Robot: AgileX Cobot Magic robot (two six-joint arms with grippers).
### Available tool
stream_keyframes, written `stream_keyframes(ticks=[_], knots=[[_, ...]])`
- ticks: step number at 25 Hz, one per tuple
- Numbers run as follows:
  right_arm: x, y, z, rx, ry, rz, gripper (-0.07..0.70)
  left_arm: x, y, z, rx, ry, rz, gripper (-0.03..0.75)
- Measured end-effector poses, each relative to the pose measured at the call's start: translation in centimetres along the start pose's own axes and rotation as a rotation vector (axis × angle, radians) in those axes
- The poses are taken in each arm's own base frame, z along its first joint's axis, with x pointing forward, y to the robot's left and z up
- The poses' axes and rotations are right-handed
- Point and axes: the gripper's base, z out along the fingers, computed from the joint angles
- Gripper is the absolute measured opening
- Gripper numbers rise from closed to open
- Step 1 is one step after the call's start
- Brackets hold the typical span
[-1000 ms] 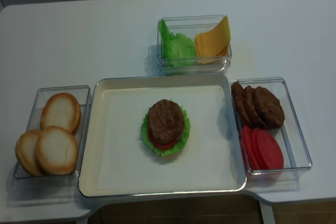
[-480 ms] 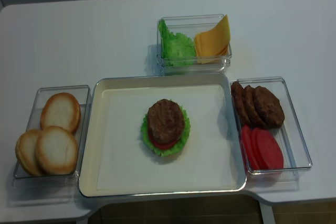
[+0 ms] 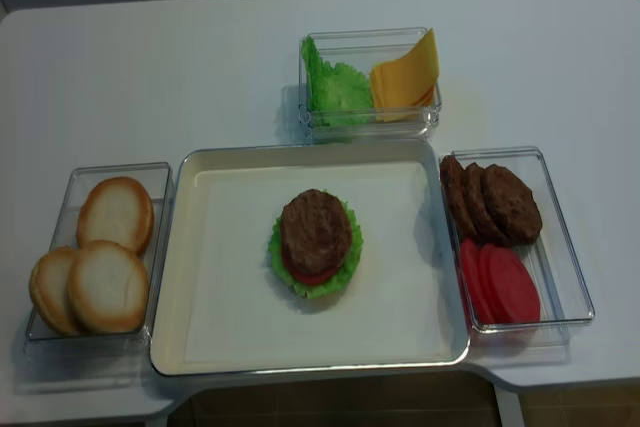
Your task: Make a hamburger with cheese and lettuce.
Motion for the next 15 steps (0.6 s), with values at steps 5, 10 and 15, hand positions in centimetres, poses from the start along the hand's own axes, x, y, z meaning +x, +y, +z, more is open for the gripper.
stream_keyframes(ticks=[5,10,15], knots=[[0.0,-0.01,0.0,0.001,0.0,-0.001,0.401,0.0,0.0,0.0,0.0,0.0,0.0,0.421],[0.0,-0.01,0.0,0.001,0.0,-0.001,0.401,0.0,0.0,0.0,0.0,0.0,0.0,0.421],[-0.02,-0.01,0.0,0.001,-0.002,-0.001,0.401,0.0,0.0,0.0,0.0,0.0,0.0,0.421]])
